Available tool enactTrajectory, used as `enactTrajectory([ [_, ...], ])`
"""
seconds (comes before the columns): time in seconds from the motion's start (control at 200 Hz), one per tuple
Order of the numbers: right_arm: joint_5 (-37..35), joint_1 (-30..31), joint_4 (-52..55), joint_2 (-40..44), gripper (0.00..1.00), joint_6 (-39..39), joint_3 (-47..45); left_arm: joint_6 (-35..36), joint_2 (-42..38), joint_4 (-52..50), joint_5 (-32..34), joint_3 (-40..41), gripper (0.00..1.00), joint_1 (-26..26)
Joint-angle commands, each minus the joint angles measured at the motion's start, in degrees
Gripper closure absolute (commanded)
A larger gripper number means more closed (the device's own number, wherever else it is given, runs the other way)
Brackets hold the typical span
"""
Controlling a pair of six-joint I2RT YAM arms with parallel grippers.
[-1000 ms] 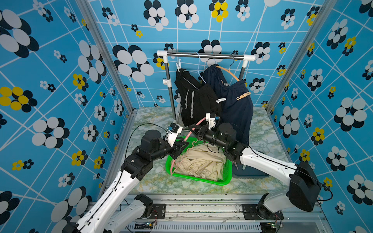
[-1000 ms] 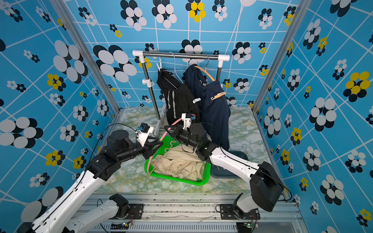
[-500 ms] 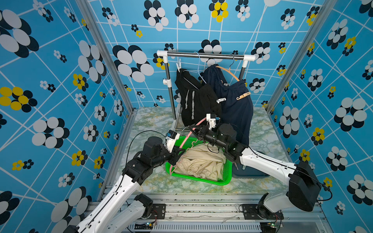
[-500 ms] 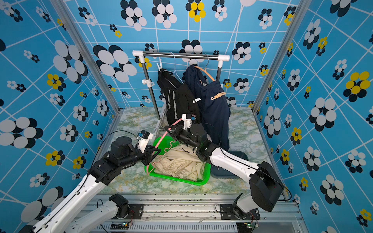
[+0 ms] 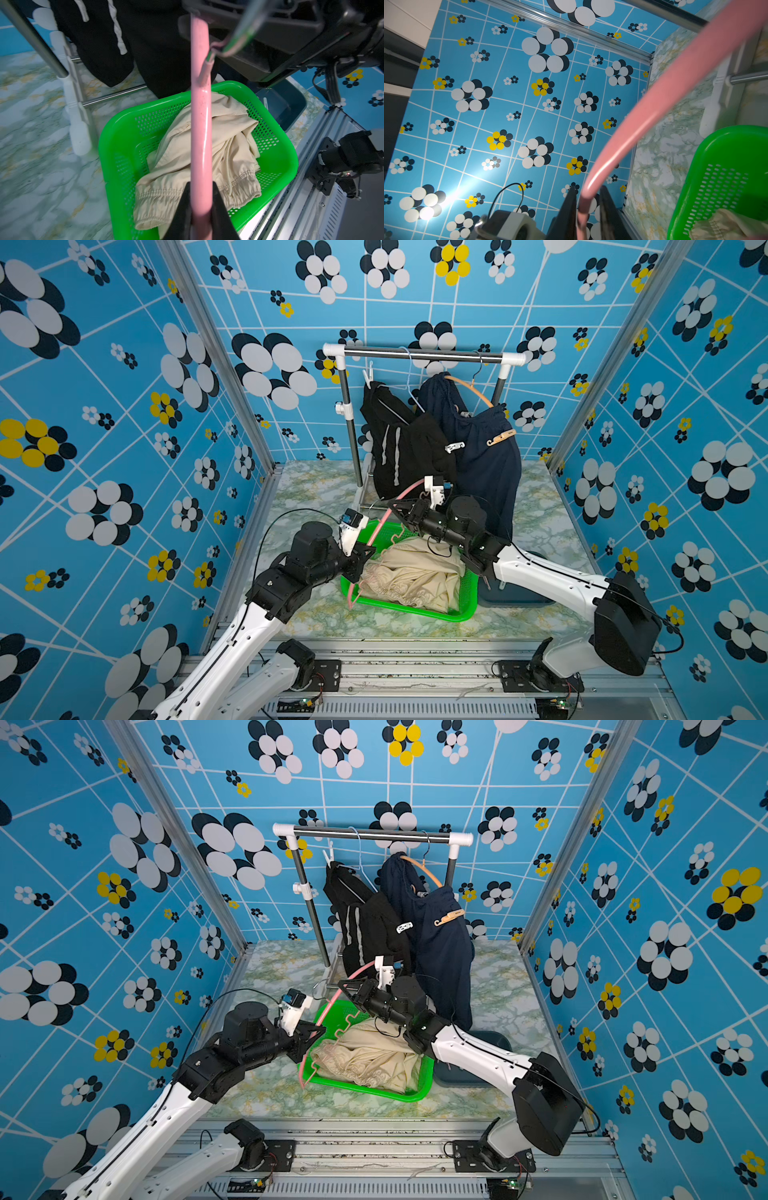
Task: Remove the clothespins securing shorts to the hanger
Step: Adjust the hanger.
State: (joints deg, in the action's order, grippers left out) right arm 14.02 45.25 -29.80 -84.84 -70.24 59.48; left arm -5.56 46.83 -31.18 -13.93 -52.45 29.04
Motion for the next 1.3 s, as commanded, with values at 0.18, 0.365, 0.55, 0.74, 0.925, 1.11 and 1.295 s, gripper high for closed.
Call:
enactTrajectory([
  [0.18,-3.91,-0.25,11.87,9.53,0.5,10.41,-0.79,6.2,-1.19,-18.42,21.24,-11.55,1.0,-0.59],
  [0.365,-8.67,-0.25,25.34,14.38,0.38,17.38,-0.31,6.05,2.22,-24.87,22.37,-17.79,1.0,-2.9],
  [0.55,-14.73,-0.25,37.6,17.34,0.29,23.72,-0.42,5.16,7.33,-23.88,14.72,-23.83,1.0,-8.39],
  [0.74,-21.08,-0.25,46.04,19.9,0.16,28.31,-2.05,3.65,14.76,-21.54,14.15,-32.33,1.0,-11.17],
  [0.925,-22.52,-0.25,49.84,21.19,0.12,31.28,-2.94,2.33,23.4,-21.02,16.61,-41.76,1.0,-12.36],
  [1.11,-22.29,-0.25,50.48,21.61,0.11,33.51,-3.05,0.63,31.94,-19.68,17.48,-51.46,1.0,-12.8],
  [1.295,-19.9,-0.25,50.17,20.83,0.1,34.95,-2.68,-1.56,40.94,-19.64,16.55,-62.61,1.0,-12.75],
])
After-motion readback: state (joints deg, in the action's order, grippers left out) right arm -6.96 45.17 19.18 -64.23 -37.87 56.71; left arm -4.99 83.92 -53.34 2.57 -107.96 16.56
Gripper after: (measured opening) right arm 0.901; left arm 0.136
